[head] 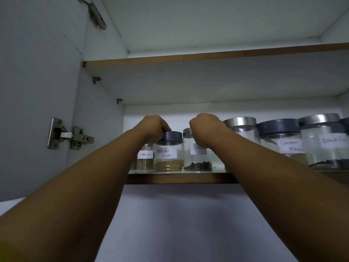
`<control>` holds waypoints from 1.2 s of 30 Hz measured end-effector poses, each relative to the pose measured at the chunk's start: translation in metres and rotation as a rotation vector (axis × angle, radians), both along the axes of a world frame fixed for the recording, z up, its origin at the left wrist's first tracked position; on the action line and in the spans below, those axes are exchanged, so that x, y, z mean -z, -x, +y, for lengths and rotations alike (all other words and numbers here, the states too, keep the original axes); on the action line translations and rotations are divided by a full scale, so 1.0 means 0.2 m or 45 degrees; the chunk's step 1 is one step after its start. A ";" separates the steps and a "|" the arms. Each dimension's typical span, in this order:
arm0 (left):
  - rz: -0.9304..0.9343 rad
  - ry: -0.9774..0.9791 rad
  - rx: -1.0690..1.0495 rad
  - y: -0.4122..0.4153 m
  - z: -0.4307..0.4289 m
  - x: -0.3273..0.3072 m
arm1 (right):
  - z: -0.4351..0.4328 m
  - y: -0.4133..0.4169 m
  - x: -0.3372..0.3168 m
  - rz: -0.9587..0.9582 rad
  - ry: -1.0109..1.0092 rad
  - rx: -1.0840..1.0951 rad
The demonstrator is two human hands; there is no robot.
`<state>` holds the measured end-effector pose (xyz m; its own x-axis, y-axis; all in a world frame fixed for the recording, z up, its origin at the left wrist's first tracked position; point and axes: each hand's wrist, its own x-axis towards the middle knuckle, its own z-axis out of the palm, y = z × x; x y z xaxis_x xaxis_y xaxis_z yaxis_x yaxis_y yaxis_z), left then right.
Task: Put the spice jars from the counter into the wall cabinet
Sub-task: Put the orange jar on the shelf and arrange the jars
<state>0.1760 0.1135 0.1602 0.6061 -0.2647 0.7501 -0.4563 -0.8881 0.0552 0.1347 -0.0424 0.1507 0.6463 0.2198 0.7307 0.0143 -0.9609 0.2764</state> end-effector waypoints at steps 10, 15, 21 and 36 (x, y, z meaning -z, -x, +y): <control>-0.034 -0.208 -0.110 -0.25 -0.03 -0.01 | 0.00 -0.24 -0.03 0.021 -0.077 0.024; -0.051 -0.217 -0.130 -0.35 -0.03 -0.02 | -0.01 -0.34 -0.04 0.049 -0.081 0.045; -0.053 -0.291 -0.170 -0.45 -0.05 -0.05 | 0.02 -0.43 -0.04 0.072 -0.046 0.083; 0.122 -0.565 -0.376 -0.51 -0.07 0.00 | 0.05 -0.52 -0.02 0.403 0.044 0.239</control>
<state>0.2771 0.0989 0.1592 0.7629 -0.3515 0.5427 -0.1952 -0.9254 -0.3249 0.2390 -0.0334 0.1545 0.8705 0.0972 0.4825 -0.0712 -0.9451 0.3189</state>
